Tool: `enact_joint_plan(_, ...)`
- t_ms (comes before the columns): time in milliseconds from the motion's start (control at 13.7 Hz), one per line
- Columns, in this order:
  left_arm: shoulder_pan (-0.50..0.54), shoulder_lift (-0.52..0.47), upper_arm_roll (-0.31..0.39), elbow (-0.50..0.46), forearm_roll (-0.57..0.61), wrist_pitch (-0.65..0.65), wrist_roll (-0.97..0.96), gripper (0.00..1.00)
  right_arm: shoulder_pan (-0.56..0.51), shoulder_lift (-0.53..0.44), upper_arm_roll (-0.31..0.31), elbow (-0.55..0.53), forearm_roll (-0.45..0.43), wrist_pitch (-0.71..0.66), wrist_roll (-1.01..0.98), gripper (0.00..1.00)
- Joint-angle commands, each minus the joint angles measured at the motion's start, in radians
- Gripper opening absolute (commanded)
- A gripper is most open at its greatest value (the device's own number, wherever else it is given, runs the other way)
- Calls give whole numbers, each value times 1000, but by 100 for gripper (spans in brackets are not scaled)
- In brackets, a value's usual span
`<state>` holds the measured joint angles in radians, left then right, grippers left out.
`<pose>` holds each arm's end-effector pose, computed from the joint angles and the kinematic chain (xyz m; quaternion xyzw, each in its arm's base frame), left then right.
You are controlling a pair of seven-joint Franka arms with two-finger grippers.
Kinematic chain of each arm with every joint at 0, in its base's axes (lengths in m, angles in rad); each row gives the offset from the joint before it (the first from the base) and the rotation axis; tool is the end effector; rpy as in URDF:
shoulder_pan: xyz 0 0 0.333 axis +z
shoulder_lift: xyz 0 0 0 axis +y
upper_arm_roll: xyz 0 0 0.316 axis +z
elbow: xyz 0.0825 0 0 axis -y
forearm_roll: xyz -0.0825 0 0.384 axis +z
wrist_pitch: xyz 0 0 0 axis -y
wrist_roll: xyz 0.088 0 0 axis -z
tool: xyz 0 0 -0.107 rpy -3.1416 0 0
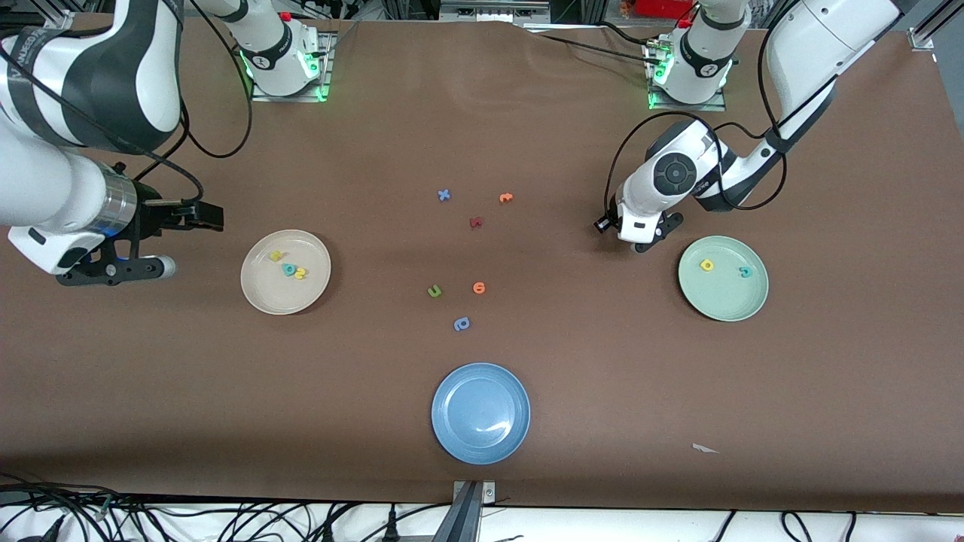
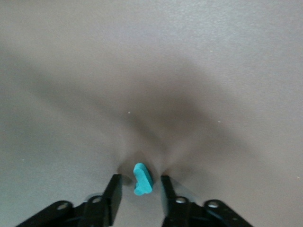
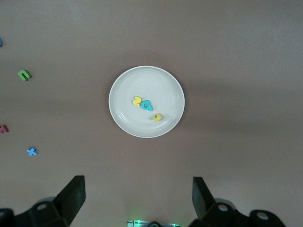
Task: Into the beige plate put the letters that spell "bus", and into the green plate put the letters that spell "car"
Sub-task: 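Return the right gripper to rest while the left gripper holds the j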
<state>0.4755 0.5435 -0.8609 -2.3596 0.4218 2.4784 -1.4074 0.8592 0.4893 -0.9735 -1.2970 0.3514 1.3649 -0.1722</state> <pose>0.4335 -0.2142 0.1660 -0.9337 -0.3358 0.1243 0.0068 0.6236 0.0975 0.5364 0.9922 0.0526 -0.1126 0.0107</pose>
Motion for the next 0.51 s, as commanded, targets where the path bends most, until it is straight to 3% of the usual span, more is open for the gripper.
enact_joint_plan(0,18,-10,8,-21,41,4,-41,48,-3,-3,-14,25,-3,-30,-13,100)
enact_joint_plan(146,21,-10,8,-20,41,7,-79,48,10,-41,13,15,-14,-27,0,100)
enact_joint_plan(219,28,-10,6,-20,41,14,-82,48,-9,-79,82,2,-44,-20,2,100)
enact_joint_plan(438,31,-10,8,-20,41,30,-88,42,-258,-213,426,-88,-240,40,63,100)
